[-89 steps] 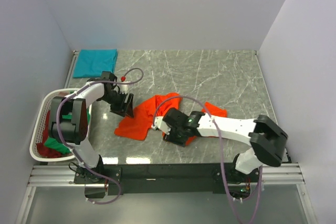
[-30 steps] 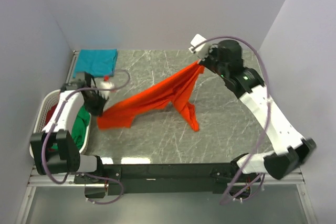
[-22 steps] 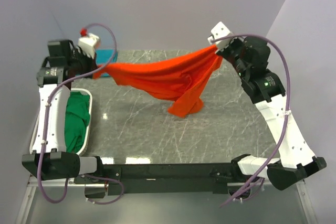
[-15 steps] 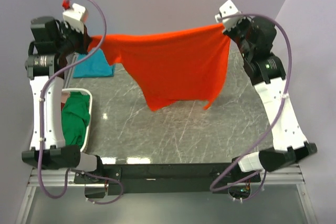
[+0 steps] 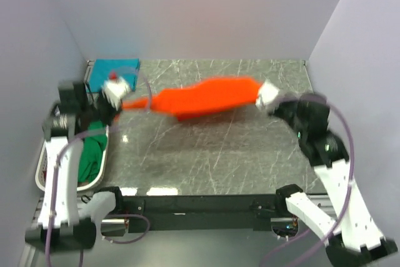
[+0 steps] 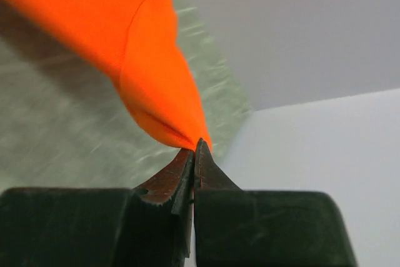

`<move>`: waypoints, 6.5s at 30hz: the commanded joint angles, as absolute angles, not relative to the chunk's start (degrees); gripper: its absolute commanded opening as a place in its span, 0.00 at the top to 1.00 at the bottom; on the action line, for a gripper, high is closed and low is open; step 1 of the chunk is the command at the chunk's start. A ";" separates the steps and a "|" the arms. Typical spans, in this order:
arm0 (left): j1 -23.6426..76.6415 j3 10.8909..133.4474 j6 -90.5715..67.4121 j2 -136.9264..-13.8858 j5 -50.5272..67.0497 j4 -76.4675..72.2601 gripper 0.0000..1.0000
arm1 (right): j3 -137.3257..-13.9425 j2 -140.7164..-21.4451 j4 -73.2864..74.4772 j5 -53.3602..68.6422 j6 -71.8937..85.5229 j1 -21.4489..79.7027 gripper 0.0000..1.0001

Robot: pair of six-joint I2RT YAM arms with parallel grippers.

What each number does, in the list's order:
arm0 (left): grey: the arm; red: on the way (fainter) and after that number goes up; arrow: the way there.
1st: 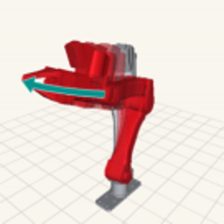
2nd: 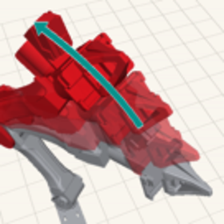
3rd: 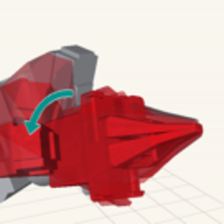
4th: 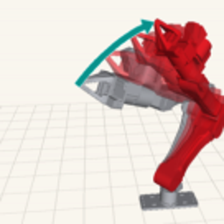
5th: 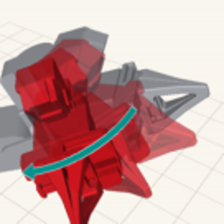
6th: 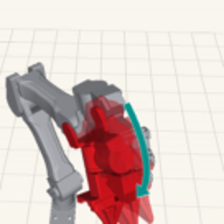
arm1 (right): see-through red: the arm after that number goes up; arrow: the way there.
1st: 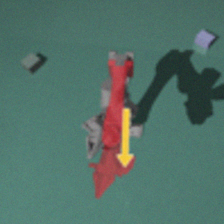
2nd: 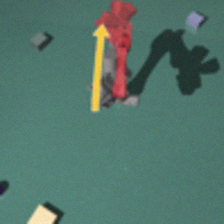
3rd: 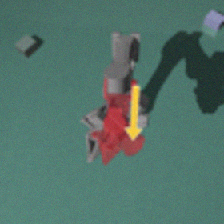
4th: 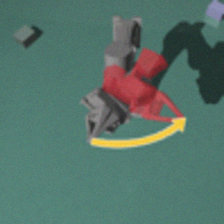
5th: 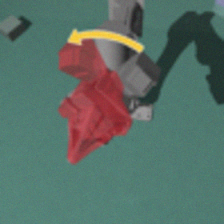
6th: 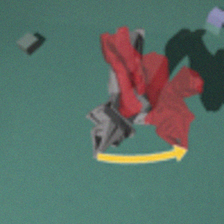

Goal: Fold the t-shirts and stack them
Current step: Flatten the tshirt out

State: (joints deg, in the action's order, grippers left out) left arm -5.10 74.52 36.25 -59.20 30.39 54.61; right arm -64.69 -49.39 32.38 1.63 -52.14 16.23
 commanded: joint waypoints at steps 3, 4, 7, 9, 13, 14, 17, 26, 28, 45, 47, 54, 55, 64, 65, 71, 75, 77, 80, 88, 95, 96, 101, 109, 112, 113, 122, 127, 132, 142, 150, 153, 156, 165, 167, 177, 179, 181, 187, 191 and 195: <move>4.43 48.57 52.12 -51.95 23.84 61.45 1.00 | -39.96 -42.37 35.95 3.18 -56.95 24.49 1.00; 6.66 46.34 51.77 -51.77 22.17 60.48 1.00 | -37.64 -42.19 35.86 2.38 -57.04 26.09 1.00; 13.77 40.70 48.00 -52.55 16.10 56.26 1.00 | -31.67 -42.10 37.09 1.14 -56.34 31.88 1.00; 16.16 39.03 46.50 -54.13 13.99 54.76 1.00 | -28.93 -42.71 38.75 0.18 -55.99 34.18 1.00; 16.79 38.76 46.40 -56.42 13.36 54.49 1.00 | -27.60 -43.59 40.78 0.09 -56.25 35.95 1.00; 16.87 38.67 46.58 -56.86 13.27 54.32 1.00 | -27.60 -43.68 40.87 0.17 -55.99 36.03 1.00; 16.96 39.02 47.11 -56.87 13.18 53.97 1.00 | -28.39 -43.77 40.34 -1.67 -54.41 36.04 1.00; 16.70 59.83 37.53 -66.08 24.42 56.94 1.00 | -43.22 -44.38 36.74 -2.39 -59.40 22.52 1.00; 16.87 59.86 38.75 -66.53 24.70 58.00 1.00 | -48.76 -46.65 36.30 -0.80 -59.94 19.78 1.00; 15.82 52.02 55.30 -51.32 26.63 69.87 0.67 | -56.34 -66.19 21.54 3.27 -54.95 55.19 0.62; 15.30 54.74 51.35 -52.82 28.64 70.49 0.55 | -54.25 -64.87 18.13 0.45 -51.69 52.93 0.30; 14.33 59.50 37.89 -60.28 32.27 57.43 0.49 | -55.09 -62.64 24.31 4.12 -49.40 35.46 0.19; 14.33 60.02 36.92 -62.38 31.82 55.57 0.50 | -56.85 -64.23 26.52 5.17 -48.00 34.20 0.22; 17.92 71.88 33.38 -88.83 40.77 45.36 0.37 | -79.97 -90.95 42.63 14.51 -30.60 31.21 0.36; 20.71 72.68 35.75 -91.55 41.91 43.09 0.30 | -83.29 -96.10 41.67 13.54 -29.63 27.29 0.36; 26.70 71.99 38.67 -94.92 36.84 38.42 0.23 | -99.38 -110.27 46.66 13.54 -21.81 17.16 0.35; 29.44 69.44 39.11 -96.41 34.98 34.46 0.21 | -106.34 -114.77 45.80 12.40 -15.75 13.02 0.32; 30.32 68.82 39.02 -97.29 35.07 33.14 0.21 | -107.40 -116.79 44.13 10.47 -15.03 12.13 0.32; 31.98 68.82 39.46 -98.52 33.76 32.43 0.20 | -110.12 -120.57 43.94 10.19 -13.45 11.60 0.30; 34.10 69.61 39.99 -100.81 30.85 34.19 0.20 | -116.01 -127.44 44.38 10.90 -10.90 10.81 0.31; 34.54 69.43 38.41 -101.34 28.92 32.17 0.19 | -115.66 -130.43 45.53 12.74 -10.28 10.64 0.36; 34.63 69.61 38.23 -101.60 28.92 31.99 0.19 | -115.66 -130.69 45.61 12.57 -10.37 10.63 0.39; 34.81 70.75 38.23 -102.57 29.00 32.17 0.22 | -115.40 -131.31 45.97 12.13 -10.02 10.37 0.56; 34.19 74.00 37.09 -104.33 29.00 34.45 0.88 | -115.14 -127.10 47.11 11.60 -10.90 7.57 1.00; 32.18 76.54 35.86 -104.24 29.53 36.03 0.99 | -115.49 -125.16 46.93 13.00 -10.64 5.29 1.00; 31.56 77.34 35.95 -104.24 30.05 36.73 0.99 | -115.66 -123.94 47.02 13.70 -10.46 4.75 1.00; 25.50 91.01 34.99 -100.90 23.74 43.75 1.00 | -112.33 -113.05 44.74 23.36 -6.52 0.27 1.00; 26.43 100.90 36.65 -99.15 21.10 54.21 0.99 | -107.33 -105.67 46.22 26.89 -6.06 -6.67 1.00; 44.35 87.85 29.92 -94.57 17.58 59.76 1.00 | -94.08 -98.54 46.76 25.67 -10.98 -10.45 1.00; 48.97 80.16 21.00 -92.74 26.01 55.72 0.14 | -79.20 -90.10 47.11 22.33 -16.26 -13.09 1.00; 46.93 67.25 37.07 -82.18 28.65 52.57 0.45 | -74.97 -88.68 46.67 20.04 -17.67 -13.62 1.00; 48.16 61.36 43.84 -80.52 27.42 48.10 0.39 | -74.45 -88.86 46.58 19.69 -17.49 -13.89 1.00; 48.16 55.56 50.43 -77.53 27.59 39.77 0.33 | -74.27 -88.95 47.02 19.60 -17.23 -14.06 1.00; 50.27 49.04 63.01 -79.36 28.48 28.40 0.33 | -73.39 -88.24 47.99 18.81 -16.96 -14.15 1.00; 50.54 49.74 63.89 -81.46 28.91 28.39 0.34 | -72.95 -87.98 48.08 18.72 -16.96 -14.06 1.00; 51.94 51.50 68.29 -91.84 25.76 32.07 0.48 | -71.81 -86.75 48.69 17.23 -17.49 -14.15 1.00; 51.94 52.12 67.42 -94.73 23.22 32.78 0.49 | -71.63 -86.66 48.95 17.05 -17.93 -14.15 1.00; 52.03 52.91 66.10 -96.58 21.63 33.84 0.56 | -71.11 -86.13 49.22 16.26 -18.72 -14.15 1.00; 50.37 55.98 62.59 -93.89 22.05 44.61 0.99 | -69.17 -83.41 51.32 15.38 -22.14 -14.15 1.00; 41.68 61.51 62.40 -87.81 26.98 58.85 0.99 | -67.15 -80.51 53.43 16.69 -23.82 -13.98 1.00; 27.21 69.33 65.21 -85.61 28.21 72.58 0.99 | -63.38 -76.57 57.55 21.26 -24.70 -11.17 1.00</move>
State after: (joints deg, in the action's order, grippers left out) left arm 35.09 63.42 63.40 -89.56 25.56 57.47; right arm -65.41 -81.06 52.88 17.56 -22.68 -13.08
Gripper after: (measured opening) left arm 0.015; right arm 0.005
